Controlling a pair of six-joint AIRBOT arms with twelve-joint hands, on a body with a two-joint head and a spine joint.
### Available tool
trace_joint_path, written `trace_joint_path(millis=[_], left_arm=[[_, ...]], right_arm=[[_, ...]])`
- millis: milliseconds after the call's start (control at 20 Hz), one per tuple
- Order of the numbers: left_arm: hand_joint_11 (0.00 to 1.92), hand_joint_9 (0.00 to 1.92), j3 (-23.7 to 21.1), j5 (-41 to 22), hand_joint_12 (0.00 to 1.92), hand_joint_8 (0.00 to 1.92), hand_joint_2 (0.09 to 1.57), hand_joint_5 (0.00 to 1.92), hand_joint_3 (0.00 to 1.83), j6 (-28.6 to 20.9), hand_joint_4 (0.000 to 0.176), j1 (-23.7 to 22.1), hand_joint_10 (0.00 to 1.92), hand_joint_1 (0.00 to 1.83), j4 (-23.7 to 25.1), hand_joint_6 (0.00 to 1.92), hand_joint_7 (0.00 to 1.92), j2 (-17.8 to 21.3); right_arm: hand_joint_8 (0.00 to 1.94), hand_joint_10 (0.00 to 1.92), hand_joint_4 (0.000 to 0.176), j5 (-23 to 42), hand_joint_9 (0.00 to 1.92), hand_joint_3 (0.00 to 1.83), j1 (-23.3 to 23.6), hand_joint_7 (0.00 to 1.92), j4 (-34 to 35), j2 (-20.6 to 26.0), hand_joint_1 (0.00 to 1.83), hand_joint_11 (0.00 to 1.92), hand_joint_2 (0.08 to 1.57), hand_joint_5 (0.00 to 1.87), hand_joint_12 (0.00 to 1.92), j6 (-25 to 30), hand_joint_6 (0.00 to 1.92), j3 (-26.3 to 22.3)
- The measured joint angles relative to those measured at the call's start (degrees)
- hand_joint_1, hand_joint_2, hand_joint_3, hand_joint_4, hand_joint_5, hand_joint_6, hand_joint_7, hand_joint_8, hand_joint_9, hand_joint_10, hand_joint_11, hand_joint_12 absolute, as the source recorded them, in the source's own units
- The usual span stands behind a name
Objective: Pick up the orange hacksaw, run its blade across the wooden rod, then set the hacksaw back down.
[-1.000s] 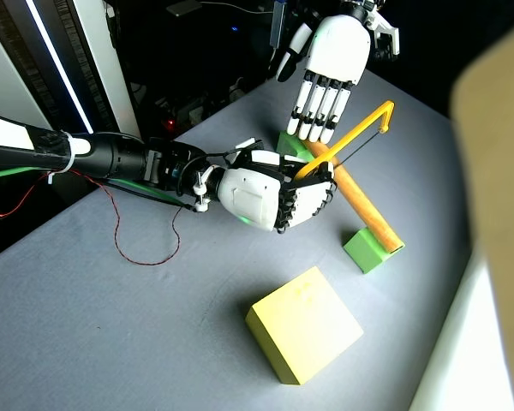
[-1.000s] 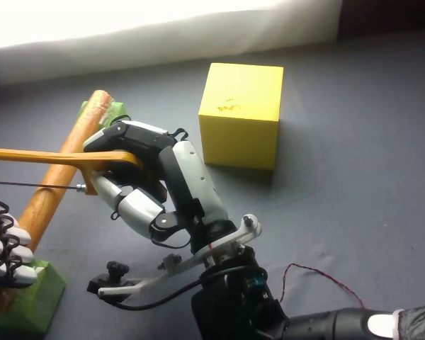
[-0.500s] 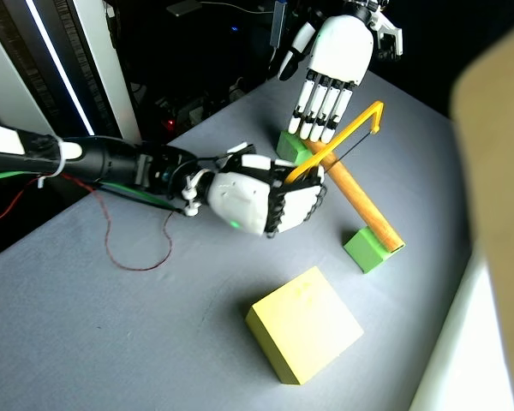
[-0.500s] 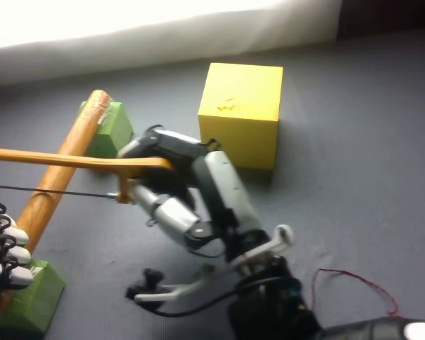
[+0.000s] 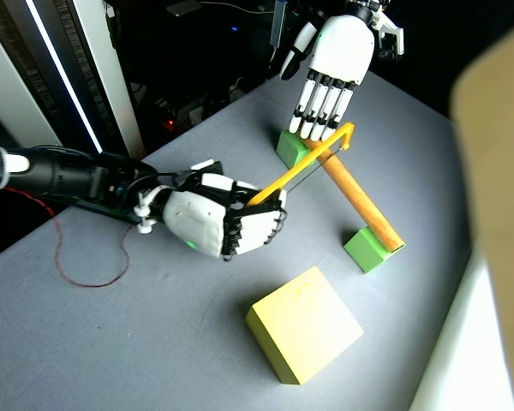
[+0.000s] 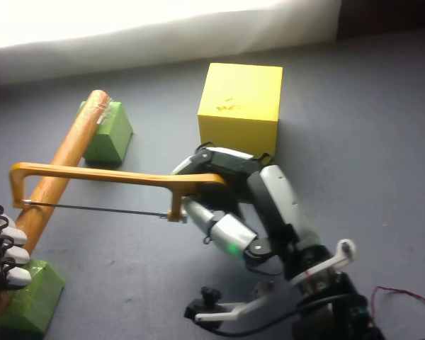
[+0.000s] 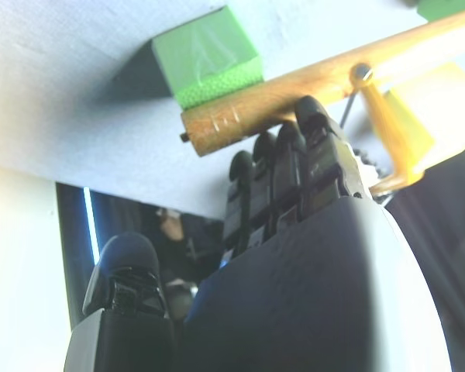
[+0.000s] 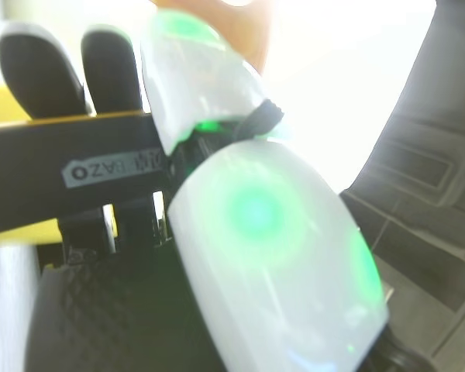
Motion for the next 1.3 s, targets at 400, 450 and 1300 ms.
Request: trace_joint_path(millis=[400, 450, 1300], left_arm=[[0.00, 0.12, 0.07, 0.00, 0.41, 0.00, 1.28, 0.16, 0.00, -0.02, 0.000, 0.00, 0.01, 0.16, 0.07, 0.00, 0.16, 0.00], [0.00, 0.12, 0.07, -0.02, 0.42, 0.00, 1.28, 0.16, 0.00, -0.02, 0.000, 0.00, 0.01, 0.16, 0.02, 0.00, 0.16, 0.00], [0.00, 0.14, 0.04, -0.02, 0.37, 0.00, 1.29, 0.18, 0.00, -0.02, 0.000, -0.07, 0.00, 0.13, 0.00, 0.00, 0.16, 0.00]], right_arm=[[1.11, 1.38, 0.000, 2.14, 0.92, 0.00, 1.36, 0.90, -0.26, 5.88, 1.37, 0.98, 1.15, 0.81, 1.41, 0.42, 0.96, -5.01], [1.09, 1.37, 0.000, 2.69, 0.93, 0.00, 1.64, 0.91, -0.37, 7.19, 1.37, 0.98, 1.15, 0.83, 1.42, 0.48, 0.95, -6.29], [1.09, 1.32, 0.000, 10.12, 0.95, 0.00, -7.74, 0.90, 2.78, 18.18, 1.37, 1.00, 1.14, 0.86, 1.39, 1.49, 0.94, -18.67]])
